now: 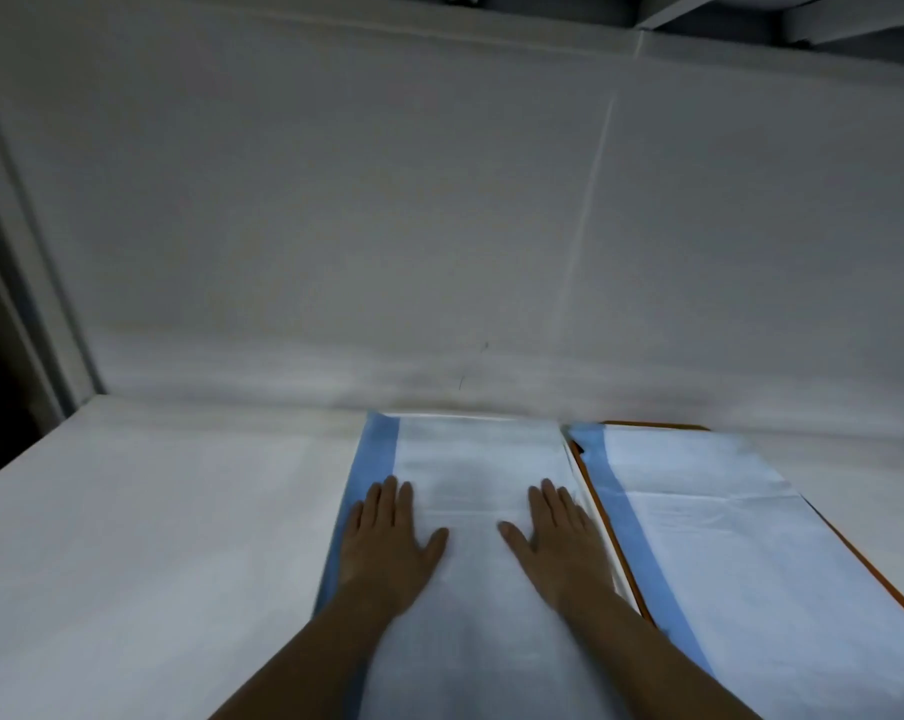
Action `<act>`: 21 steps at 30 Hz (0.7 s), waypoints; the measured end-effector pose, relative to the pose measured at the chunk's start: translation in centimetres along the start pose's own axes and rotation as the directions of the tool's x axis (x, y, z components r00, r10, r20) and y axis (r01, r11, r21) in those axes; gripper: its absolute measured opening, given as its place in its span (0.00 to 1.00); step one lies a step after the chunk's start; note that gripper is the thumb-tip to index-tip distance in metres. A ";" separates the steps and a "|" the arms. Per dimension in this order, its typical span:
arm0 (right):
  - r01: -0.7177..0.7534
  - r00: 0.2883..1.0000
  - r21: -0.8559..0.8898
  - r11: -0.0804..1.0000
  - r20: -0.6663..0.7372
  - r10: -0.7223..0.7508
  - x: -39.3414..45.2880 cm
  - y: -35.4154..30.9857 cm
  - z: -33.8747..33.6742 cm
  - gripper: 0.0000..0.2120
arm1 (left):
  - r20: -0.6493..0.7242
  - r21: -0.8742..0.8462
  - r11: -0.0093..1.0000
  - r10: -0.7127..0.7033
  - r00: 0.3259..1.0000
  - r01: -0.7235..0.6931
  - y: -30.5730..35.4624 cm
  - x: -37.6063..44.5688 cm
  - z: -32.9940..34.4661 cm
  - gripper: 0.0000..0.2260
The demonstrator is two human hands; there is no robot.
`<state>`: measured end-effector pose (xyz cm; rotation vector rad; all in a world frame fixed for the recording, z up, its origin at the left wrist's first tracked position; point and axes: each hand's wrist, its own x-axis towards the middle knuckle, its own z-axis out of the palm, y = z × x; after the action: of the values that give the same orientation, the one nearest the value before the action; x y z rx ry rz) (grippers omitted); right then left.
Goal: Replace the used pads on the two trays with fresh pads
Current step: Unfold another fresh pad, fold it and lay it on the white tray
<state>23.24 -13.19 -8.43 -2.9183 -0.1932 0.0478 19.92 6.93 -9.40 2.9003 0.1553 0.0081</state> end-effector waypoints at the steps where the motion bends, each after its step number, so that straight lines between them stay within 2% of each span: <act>1: -0.019 0.999 0.006 1.000 -0.036 0.020 0.0 -0.3 -0.1 0.61 | -0.016 0.004 1.000 -0.016 1.000 0.016 0.1 0.1 -0.2 0.52; 3: -0.002 0.984 -0.004 1.000 -0.180 0.001 0.8 -1.1 -0.3 0.49 | -0.072 -0.009 1.000 0.008 0.997 -0.009 0.6 0.8 -0.7 0.48; 5: 0.083 0.964 -0.007 0.997 -0.254 -0.082 2.6 -1.8 -0.1 0.41 | -0.119 0.001 0.997 0.079 0.990 -0.080 1.4 2.3 -1.0 0.41; 7: 0.216 0.955 -0.030 0.976 -0.200 -0.218 4.8 -2.2 -0.3 0.40 | -0.096 0.032 0.989 0.149 0.984 -0.146 2.1 4.3 -1.2 0.31; 10: 0.286 0.954 -0.078 0.955 -0.075 -0.291 8.1 -2.1 -0.4 0.32 | -0.062 0.074 0.975 0.213 0.975 -0.209 3.1 7.7 -0.3 0.27; 12: 0.294 0.954 -0.108 0.950 -0.031 -0.299 9.5 -1.9 -0.4 0.29 | -0.031 0.082 0.969 0.234 0.972 -0.231 3.0 9.2 0.3 0.27; 13: 0.295 0.954 -0.118 0.948 -0.025 -0.300 9.9 -1.8 -0.2 0.33 | -0.021 0.086 0.968 0.237 0.971 -0.235 2.9 9.8 0.5 0.28; 16: 0.238 0.971 -0.046 0.970 -0.009 -0.239 10.2 -0.9 0.8 0.56 | -0.014 0.092 0.971 0.222 0.975 -0.220 2.1 10.4 0.9 0.40; 17: 0.200 0.980 -0.012 0.980 -0.010 -0.201 10.2 -0.6 0.7 0.58 | -0.027 0.087 0.976 0.204 0.979 -0.201 1.9 10.3 0.8 0.43; 18: 0.161 0.987 0.017 0.987 -0.009 -0.161 10.3 -0.6 0.6 0.55 | -0.033 0.078 0.981 0.178 0.984 -0.175 1.6 10.3 0.7 0.44; 21: 0.064 0.997 0.018 0.998 -0.032 -0.063 10.3 -0.6 0.6 0.35 | -0.015 0.063 0.993 0.100 0.995 -0.098 0.5 10.2 0.3 0.50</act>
<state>33.33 -11.13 -9.10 -2.8897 -0.2785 -0.0069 30.10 7.50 -9.66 2.9681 0.0151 0.0481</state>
